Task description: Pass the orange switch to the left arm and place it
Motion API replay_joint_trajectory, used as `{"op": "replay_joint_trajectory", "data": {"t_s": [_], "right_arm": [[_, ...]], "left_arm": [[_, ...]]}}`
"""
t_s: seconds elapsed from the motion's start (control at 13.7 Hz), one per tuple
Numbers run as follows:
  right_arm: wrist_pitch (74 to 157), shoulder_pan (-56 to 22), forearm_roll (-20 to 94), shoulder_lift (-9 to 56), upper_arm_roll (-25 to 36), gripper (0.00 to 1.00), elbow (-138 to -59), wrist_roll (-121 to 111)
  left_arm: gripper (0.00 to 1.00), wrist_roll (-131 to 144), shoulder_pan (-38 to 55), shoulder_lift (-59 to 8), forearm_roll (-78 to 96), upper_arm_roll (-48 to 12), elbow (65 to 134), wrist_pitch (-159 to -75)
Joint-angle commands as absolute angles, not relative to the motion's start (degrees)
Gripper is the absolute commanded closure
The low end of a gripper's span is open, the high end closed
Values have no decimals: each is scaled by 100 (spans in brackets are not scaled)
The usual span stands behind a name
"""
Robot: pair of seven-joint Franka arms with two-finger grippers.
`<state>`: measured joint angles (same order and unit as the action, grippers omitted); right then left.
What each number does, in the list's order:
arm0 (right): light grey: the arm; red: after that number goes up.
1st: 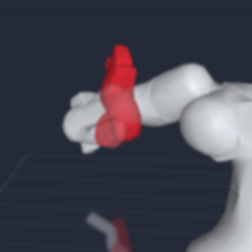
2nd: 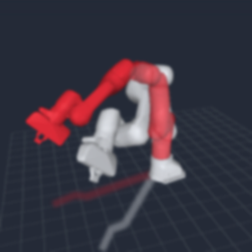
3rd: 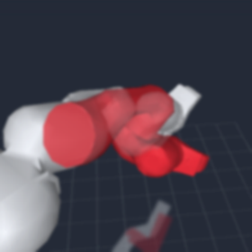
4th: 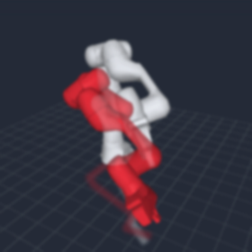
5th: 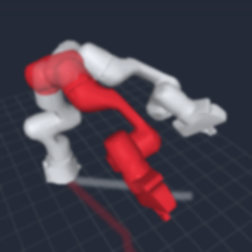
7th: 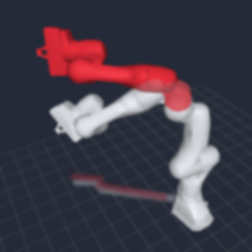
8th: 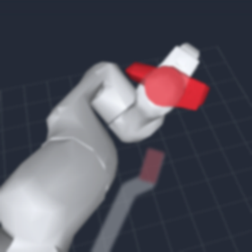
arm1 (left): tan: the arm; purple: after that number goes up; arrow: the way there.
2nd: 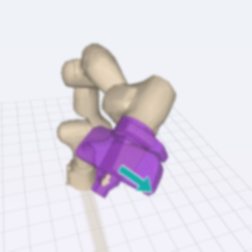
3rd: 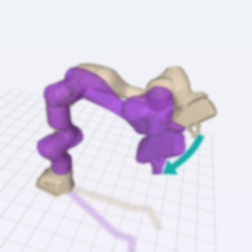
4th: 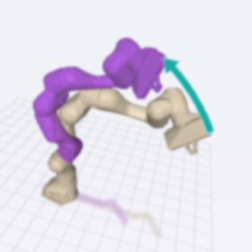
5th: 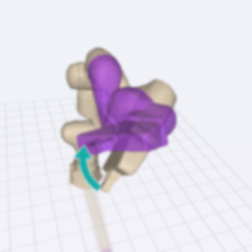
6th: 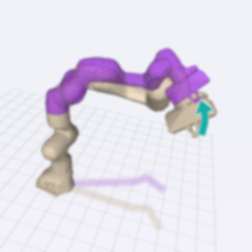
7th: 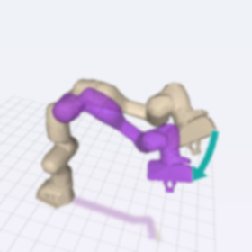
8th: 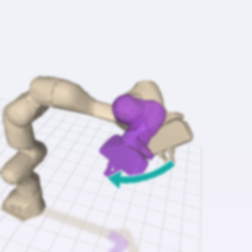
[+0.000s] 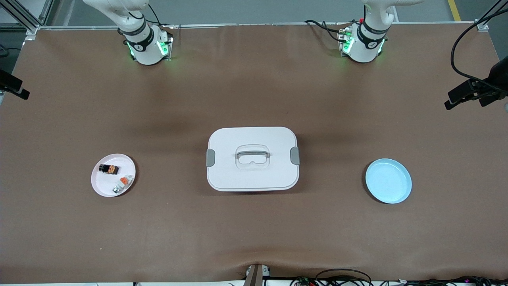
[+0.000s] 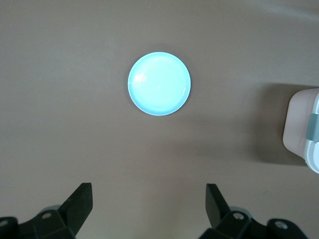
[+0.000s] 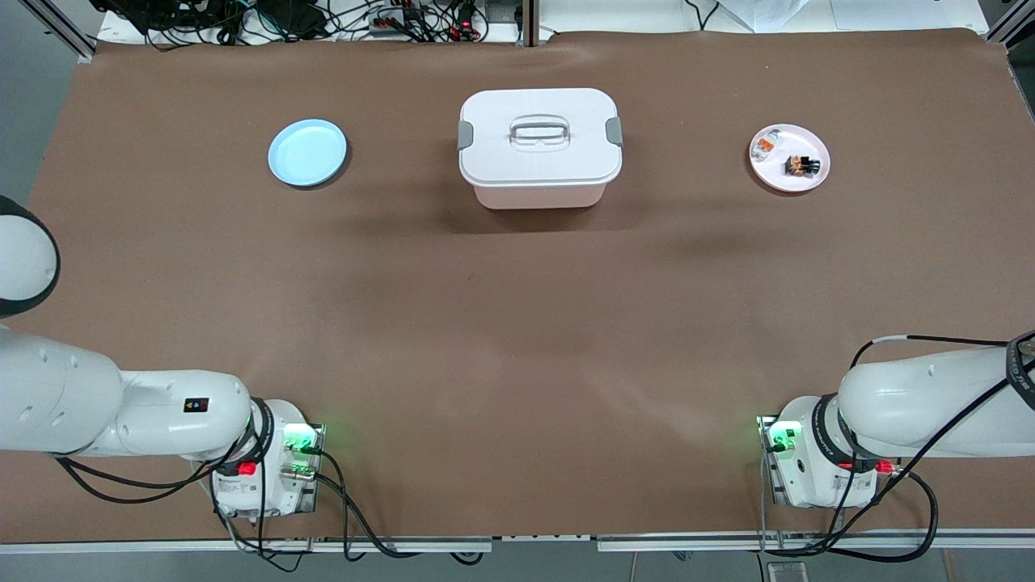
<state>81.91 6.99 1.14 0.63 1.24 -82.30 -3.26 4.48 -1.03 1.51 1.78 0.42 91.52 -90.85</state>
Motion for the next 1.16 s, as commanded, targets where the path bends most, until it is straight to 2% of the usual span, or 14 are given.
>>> {"op": "replay_joint_trajectory", "data": {"t_s": [0.0,0.36,0.73,1.09], "right_arm": [[8322,817,158,236,79,0,-8183,-255],[8840,826,141,895,88,0,-8183,-255],[9211,976,97,1134,88,0,-8244,-264],[9543,1195,404,1652,88,0,-8506,-246]], "left_arm": [[0,422,-114,35,149,62,9035,-8982],[0,422,-114,35,158,62,9044,-8974],[0,448,-114,53,176,62,9035,-8842],[0,448,-114,35,176,62,9062,-8815]]}}
